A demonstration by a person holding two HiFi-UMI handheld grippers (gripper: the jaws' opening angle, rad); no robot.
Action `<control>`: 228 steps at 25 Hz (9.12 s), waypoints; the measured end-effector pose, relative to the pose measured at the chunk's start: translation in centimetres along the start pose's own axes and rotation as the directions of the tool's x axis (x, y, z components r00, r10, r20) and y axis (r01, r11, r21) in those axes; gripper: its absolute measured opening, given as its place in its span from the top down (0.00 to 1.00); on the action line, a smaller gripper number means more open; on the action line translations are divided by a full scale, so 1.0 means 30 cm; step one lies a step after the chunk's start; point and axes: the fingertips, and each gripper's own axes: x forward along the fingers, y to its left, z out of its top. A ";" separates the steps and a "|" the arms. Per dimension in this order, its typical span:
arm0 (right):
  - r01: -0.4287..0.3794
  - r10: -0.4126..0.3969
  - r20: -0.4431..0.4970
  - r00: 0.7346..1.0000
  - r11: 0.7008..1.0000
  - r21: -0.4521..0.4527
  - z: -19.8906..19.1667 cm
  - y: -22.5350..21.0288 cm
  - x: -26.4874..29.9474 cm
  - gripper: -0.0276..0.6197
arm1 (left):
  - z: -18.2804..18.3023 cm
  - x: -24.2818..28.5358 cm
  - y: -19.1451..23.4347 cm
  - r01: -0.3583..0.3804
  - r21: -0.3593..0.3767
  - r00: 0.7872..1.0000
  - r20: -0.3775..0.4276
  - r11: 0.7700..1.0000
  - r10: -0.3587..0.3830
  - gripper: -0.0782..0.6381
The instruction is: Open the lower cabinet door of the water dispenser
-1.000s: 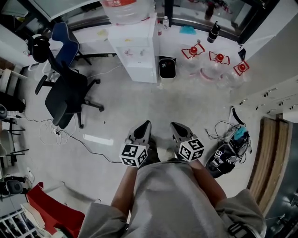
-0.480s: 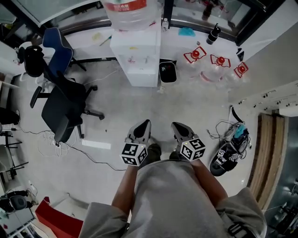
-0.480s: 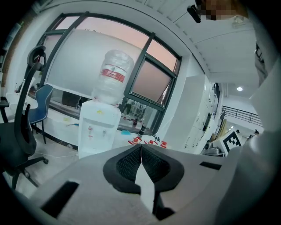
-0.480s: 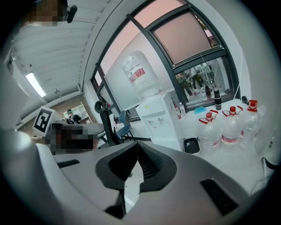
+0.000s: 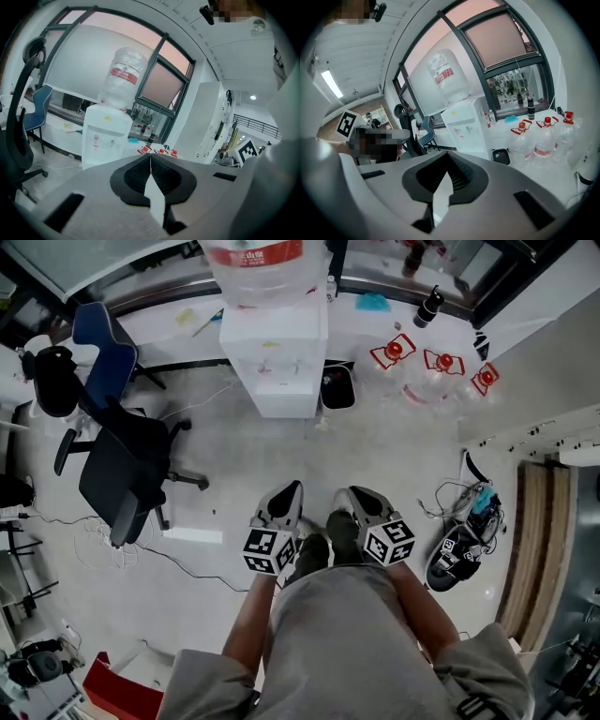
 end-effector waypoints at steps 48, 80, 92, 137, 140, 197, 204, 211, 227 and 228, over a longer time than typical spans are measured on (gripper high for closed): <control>-0.076 0.075 0.044 0.996 0.997 0.018 -0.137 -0.823 0.915 0.94 | -0.307 1.028 0.544 -0.134 0.122 0.966 -0.207 0.983 0.157 0.88; -0.101 0.065 -0.184 0.981 0.975 -0.197 -0.548 -1.015 1.408 0.68 | -0.618 1.147 0.803 -0.139 0.060 0.927 -0.343 0.989 0.151 0.88; -0.133 0.050 -0.242 0.969 0.931 -0.341 -0.597 -1.084 1.613 0.56 | -0.677 1.129 0.888 -0.189 0.061 0.899 -0.392 0.980 0.198 0.88; 0.221 -0.264 -0.213 0.941 0.953 -0.205 -0.800 -0.904 1.504 0.74 | -0.759 0.945 0.935 -0.111 0.057 0.897 -0.424 0.992 0.125 0.88; 0.226 -0.267 -0.221 0.938 0.955 -0.193 -0.811 -0.892 1.501 0.74 | -0.768 0.942 0.936 -0.008 0.160 0.885 -0.459 0.987 0.082 0.88; 0.431 -0.423 -0.103 0.900 0.833 0.347 -0.889 -0.702 0.916 0.94 | -1.128 1.058 1.033 0.842 0.456 0.533 -0.786 -0.289 0.314 0.62; 0.421 -0.420 -0.093 0.903 0.820 0.388 -0.922 -0.532 0.938 0.94 | -1.159 0.892 1.097 0.803 0.364 0.538 -0.783 -0.472 0.311 0.62; 0.399 -0.407 -0.078 0.910 0.808 0.434 -0.947 -0.407 0.970 0.94 | -1.168 0.787 1.167 0.746 0.278 0.541 -0.783 -0.605 0.307 0.62; 0.291 -0.298 -0.059 0.953 0.842 0.454 -0.959 -0.215 1.132 0.94 | -1.165 0.572 1.383 0.570 0.067 0.554 -0.767 -0.819 0.323 0.62; 0.288 -0.294 -0.059 0.954 0.843 0.454 -0.961 -0.208 1.134 0.94 | -1.160 0.562 1.388 0.561 0.064 0.553 -0.770 -0.825 0.317 0.62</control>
